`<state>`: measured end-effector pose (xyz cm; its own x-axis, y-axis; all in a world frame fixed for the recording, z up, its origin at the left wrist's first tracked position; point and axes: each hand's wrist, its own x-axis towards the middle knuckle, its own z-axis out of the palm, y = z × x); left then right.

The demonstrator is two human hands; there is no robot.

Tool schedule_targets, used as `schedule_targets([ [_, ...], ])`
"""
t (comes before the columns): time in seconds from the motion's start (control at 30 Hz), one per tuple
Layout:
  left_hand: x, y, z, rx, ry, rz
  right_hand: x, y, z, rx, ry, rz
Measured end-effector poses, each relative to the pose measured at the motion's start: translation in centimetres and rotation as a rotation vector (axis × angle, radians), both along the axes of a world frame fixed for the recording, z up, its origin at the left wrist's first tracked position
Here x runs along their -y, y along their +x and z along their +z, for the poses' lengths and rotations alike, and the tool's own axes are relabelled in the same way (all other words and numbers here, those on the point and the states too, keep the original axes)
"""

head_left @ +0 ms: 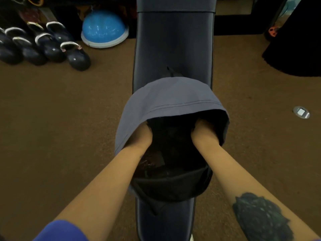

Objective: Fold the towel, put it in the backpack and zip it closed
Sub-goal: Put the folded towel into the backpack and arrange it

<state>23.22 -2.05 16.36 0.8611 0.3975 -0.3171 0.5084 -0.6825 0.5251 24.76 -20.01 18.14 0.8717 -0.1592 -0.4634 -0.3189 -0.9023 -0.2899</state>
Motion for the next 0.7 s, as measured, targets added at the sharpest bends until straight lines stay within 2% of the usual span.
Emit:
schedule_targets([
  [0.17, -0.2, 0.2, -1.3, -0.058, -0.026, -0.218, 0.2, -0.8, 0.4, 0.022, 0.019, -0.002],
  [0.27, -0.3, -0.1, -1.6, -0.117, -0.069, -0.329, -0.7, -2.1, 1.0, 0.135, 0.058, 0.015],
  [0.33, -0.3, -0.4, -1.6, -0.073, -0.047, -0.387, -2.1, -2.9, 0.9, 0.206, 0.104, 0.187],
  [0.4, -0.4, -0.5, -1.6, -0.024, -0.037, -0.455, -2.9, -2.7, -0.3, 0.119, 0.11, 0.373],
  [0.5, -0.7, -0.5, -1.8, -0.011, -0.056, -0.49, -2.2, -1.0, -0.7, -0.041, 0.179, 0.315],
  [0.7, -1.5, -0.8, -2.5, -0.018, 0.037, -0.501, -1.0, -0.1, -1.1, -0.074, 0.204, 0.326],
])
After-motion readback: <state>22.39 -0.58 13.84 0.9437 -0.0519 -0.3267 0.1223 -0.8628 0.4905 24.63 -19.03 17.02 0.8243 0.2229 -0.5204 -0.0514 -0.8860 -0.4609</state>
